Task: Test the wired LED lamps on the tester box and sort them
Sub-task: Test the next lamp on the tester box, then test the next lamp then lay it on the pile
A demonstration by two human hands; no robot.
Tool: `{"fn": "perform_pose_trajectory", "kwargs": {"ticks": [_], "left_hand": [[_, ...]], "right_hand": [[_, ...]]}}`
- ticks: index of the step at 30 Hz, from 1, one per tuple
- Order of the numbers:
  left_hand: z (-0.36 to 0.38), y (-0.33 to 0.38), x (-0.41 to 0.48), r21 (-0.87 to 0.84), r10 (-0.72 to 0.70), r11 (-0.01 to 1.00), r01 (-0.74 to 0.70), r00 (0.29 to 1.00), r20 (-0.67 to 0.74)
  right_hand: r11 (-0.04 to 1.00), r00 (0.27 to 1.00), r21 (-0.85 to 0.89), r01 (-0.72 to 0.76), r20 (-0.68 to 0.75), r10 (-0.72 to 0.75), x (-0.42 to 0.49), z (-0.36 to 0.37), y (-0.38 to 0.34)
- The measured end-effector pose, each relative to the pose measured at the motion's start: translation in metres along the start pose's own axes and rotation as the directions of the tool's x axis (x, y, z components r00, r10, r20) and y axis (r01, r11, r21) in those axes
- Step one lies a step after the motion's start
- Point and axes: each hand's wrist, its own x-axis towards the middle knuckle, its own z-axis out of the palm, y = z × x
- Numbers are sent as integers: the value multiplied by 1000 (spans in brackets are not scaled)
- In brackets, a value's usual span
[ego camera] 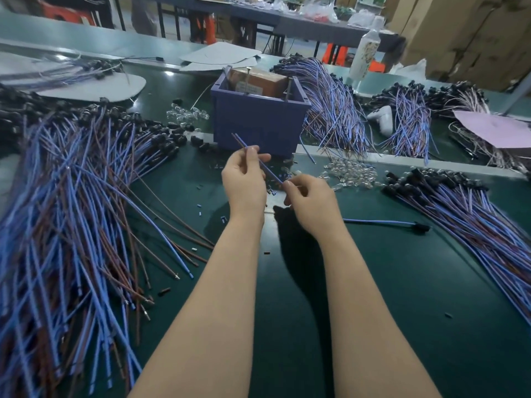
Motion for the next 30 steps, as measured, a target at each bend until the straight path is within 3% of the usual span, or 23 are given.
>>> {"fn": "perform_pose_trajectory", "kwargs": {"ticks": [5, 12, 21, 25, 28, 30], "left_hand": [[-2, 2, 2, 9, 53, 999, -52, 996, -66], [3, 1, -4, -13, -17, 1000, 19, 993, 119], [-2, -2, 1, -65, -12, 998, 7, 997, -81], [-20, 8, 22, -195, -44, 981, -19, 949, -313], [-19, 6, 17, -8, 34, 999, -38, 950, -310], [-12, 0, 10, 256, 79, 967, -22, 974, -213]], "right_hand": [[999, 999, -16, -40, -2, 40, -2, -3, 1], [996, 994, 35, 82, -79, -79, -3, 4, -4], [995, 994, -2, 101, -33, -101, -3, 0, 0], [1000, 995, 23, -14, -102, 16, 0, -11, 12], [994, 984, 94, -57, -165, 72, 2, -10, 12], [992, 985, 115, -51, -160, 69, 1, -4, 7]]}}
